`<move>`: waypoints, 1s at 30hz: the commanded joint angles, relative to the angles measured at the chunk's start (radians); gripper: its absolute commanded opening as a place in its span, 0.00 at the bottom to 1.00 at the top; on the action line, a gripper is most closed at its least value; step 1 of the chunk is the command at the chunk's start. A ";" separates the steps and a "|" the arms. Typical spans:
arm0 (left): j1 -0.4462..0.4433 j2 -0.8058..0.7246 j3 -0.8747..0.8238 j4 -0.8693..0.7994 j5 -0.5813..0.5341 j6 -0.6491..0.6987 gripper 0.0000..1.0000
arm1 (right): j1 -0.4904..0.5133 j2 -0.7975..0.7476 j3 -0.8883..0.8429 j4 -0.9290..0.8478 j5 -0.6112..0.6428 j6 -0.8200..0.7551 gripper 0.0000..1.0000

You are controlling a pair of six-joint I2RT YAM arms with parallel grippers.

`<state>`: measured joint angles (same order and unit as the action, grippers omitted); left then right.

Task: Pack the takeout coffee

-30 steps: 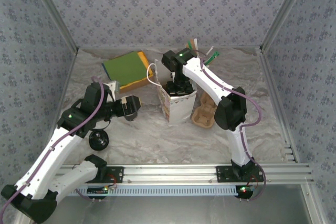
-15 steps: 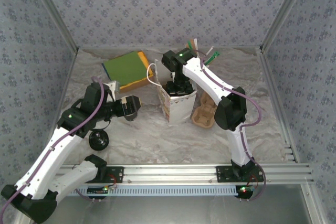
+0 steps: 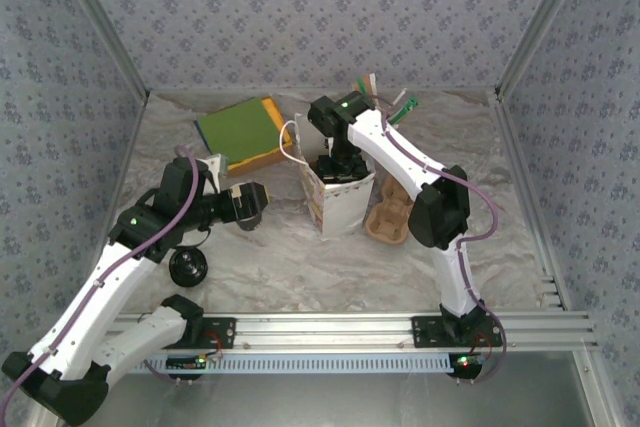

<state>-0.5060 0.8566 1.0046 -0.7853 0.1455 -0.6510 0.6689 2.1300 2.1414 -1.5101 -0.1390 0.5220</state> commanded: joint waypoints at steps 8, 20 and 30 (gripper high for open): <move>-0.004 -0.010 0.016 -0.006 -0.002 0.016 0.99 | -0.001 0.010 -0.043 0.022 -0.013 -0.014 0.68; -0.004 -0.010 0.011 0.000 -0.003 0.016 1.00 | 0.000 0.007 -0.053 0.028 -0.013 -0.013 0.68; -0.004 -0.014 0.008 -0.003 -0.003 0.012 1.00 | 0.004 0.012 -0.081 0.052 -0.017 -0.011 0.68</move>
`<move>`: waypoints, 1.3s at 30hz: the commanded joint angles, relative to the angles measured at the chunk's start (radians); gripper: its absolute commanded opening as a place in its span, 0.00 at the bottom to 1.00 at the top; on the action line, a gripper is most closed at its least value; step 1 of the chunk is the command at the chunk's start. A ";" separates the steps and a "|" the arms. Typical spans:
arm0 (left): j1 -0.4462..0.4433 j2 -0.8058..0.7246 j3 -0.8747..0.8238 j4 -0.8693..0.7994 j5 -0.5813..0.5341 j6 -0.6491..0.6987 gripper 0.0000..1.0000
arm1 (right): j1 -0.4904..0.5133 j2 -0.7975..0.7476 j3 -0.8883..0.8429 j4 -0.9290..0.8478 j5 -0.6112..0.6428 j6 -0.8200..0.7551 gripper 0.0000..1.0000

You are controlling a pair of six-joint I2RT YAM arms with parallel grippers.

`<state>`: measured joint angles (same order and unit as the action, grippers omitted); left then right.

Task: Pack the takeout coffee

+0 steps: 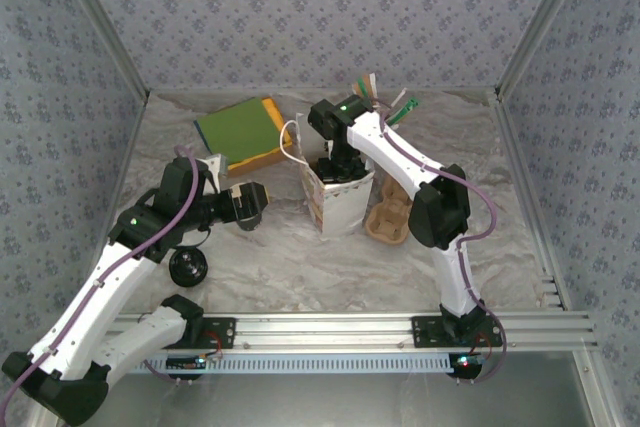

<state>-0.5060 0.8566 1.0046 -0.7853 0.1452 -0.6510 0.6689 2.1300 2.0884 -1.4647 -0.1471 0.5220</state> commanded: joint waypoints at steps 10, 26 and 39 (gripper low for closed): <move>-0.003 -0.016 0.006 -0.005 -0.002 0.011 1.00 | 0.007 0.012 -0.034 0.008 -0.009 -0.013 0.68; -0.004 -0.019 0.002 -0.003 0.001 0.005 1.00 | 0.011 0.007 -0.057 0.027 -0.012 -0.011 0.68; -0.004 -0.020 0.008 -0.005 0.002 0.005 1.00 | 0.009 0.001 -0.045 0.017 -0.011 -0.012 0.68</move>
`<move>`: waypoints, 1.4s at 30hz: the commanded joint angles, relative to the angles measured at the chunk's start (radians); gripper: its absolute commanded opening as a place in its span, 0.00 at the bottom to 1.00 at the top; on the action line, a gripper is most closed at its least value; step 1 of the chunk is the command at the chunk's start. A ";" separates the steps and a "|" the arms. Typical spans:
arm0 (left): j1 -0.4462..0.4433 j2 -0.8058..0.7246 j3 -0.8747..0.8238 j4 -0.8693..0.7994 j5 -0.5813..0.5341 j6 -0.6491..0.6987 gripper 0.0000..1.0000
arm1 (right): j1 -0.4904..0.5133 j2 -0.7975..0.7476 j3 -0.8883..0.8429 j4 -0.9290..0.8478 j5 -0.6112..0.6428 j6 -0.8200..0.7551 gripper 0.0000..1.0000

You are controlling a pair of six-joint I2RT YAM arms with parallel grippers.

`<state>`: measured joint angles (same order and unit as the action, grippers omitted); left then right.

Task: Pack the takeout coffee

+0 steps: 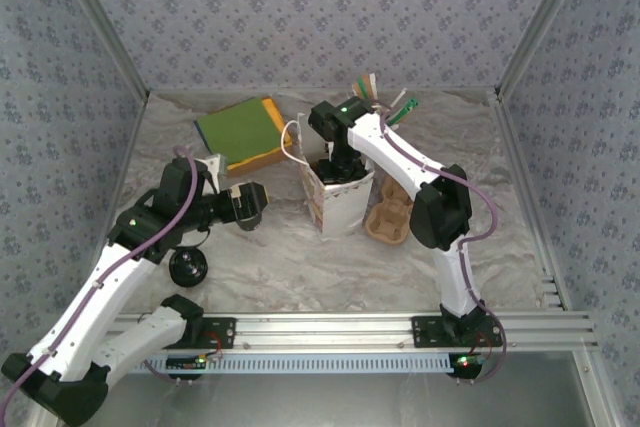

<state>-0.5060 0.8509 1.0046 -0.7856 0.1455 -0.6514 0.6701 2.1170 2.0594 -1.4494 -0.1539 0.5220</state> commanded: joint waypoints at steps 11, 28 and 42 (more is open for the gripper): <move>-0.003 -0.012 0.012 -0.010 -0.003 0.011 1.00 | 0.007 0.026 -0.027 0.014 -0.008 -0.011 0.68; -0.005 -0.007 0.011 0.000 0.003 0.009 1.00 | 0.009 0.026 -0.006 0.008 -0.006 -0.008 0.68; -0.004 -0.005 0.021 -0.004 0.020 0.016 1.00 | 0.014 0.032 -0.022 0.023 -0.013 -0.007 0.68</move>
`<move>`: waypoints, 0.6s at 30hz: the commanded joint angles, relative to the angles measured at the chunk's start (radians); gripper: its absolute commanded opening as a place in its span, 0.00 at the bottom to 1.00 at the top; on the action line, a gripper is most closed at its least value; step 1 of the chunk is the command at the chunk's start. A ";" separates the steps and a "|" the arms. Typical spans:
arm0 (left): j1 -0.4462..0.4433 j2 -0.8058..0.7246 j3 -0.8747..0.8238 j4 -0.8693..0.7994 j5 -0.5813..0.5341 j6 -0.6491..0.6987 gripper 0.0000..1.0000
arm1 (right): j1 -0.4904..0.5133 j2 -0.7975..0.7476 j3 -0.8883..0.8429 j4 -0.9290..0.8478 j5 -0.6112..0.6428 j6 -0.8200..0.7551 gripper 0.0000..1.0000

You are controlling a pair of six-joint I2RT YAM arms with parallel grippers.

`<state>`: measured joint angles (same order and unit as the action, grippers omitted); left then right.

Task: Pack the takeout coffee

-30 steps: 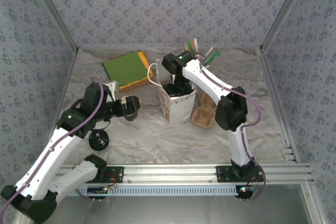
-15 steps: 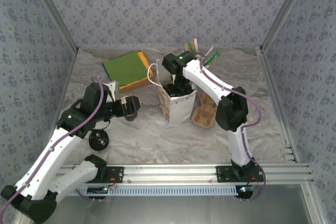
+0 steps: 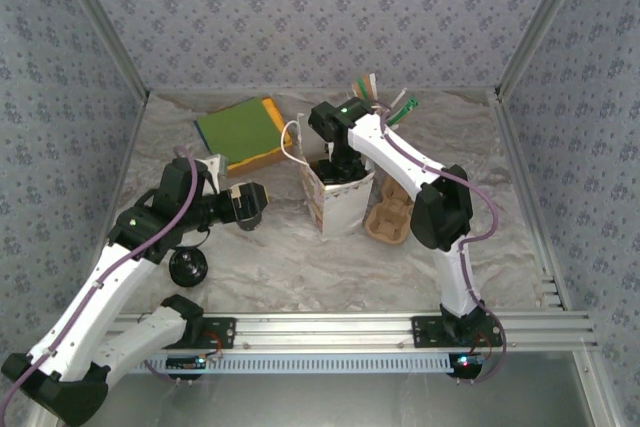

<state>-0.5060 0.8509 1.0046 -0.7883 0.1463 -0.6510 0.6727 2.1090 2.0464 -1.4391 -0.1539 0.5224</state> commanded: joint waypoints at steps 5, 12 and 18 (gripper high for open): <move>-0.009 0.002 0.042 0.042 0.107 0.026 1.00 | 0.012 0.038 0.013 -0.003 -0.006 -0.007 0.68; -0.051 0.000 0.049 0.150 0.203 0.026 1.00 | 0.013 0.041 0.015 0.002 -0.009 -0.004 0.68; -0.054 0.002 0.050 0.153 0.217 0.027 1.00 | 0.014 0.045 0.026 -0.001 -0.009 -0.001 0.68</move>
<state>-0.5529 0.8539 1.0214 -0.6743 0.3290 -0.6430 0.6727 2.1120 2.0556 -1.4429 -0.1509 0.5228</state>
